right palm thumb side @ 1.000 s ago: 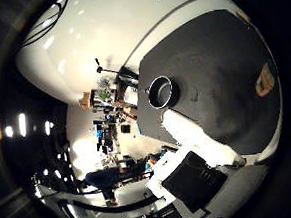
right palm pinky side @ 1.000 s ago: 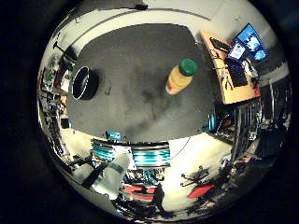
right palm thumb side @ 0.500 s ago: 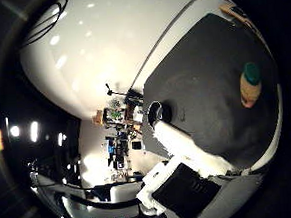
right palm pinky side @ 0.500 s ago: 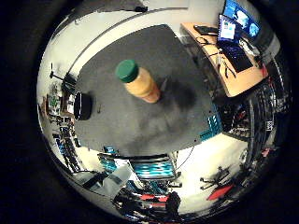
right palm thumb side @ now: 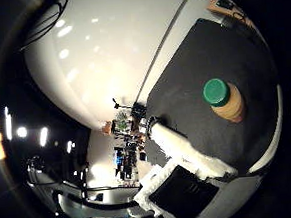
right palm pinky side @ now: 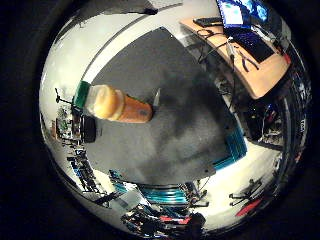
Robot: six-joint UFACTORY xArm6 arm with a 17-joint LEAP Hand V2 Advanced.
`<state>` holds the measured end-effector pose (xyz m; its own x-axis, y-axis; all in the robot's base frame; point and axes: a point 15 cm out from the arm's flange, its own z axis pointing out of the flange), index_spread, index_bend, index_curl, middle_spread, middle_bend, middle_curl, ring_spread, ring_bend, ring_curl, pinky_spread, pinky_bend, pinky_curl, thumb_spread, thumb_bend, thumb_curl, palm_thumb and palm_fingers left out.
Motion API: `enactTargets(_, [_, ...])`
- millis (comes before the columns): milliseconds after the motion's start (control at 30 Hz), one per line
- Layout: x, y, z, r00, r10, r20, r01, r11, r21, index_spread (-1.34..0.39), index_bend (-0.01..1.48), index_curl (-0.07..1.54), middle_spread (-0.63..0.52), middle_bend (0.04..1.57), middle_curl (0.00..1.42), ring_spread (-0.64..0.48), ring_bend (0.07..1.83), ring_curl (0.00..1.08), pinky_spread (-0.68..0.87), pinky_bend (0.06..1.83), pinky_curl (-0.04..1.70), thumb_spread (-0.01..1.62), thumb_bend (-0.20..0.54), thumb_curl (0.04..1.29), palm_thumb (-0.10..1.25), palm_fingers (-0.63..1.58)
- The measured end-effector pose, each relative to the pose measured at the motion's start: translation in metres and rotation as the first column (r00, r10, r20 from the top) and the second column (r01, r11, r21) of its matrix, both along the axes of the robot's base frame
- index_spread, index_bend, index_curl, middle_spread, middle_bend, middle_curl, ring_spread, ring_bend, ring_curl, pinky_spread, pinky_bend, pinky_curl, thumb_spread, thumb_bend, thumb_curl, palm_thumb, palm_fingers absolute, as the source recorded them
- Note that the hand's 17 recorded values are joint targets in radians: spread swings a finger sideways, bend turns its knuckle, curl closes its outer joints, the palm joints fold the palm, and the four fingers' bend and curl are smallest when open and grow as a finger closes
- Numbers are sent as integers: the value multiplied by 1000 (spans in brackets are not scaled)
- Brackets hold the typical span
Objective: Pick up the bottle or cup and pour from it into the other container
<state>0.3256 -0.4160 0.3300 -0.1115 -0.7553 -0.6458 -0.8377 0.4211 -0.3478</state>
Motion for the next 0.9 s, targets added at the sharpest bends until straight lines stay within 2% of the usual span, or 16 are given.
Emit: enactTargets(900, [27,11,-92,999,41,-8,-39,981,188,-281,166,292,13,318,345,132,481,213,447,850,-5,1029,-26,314,532,241])
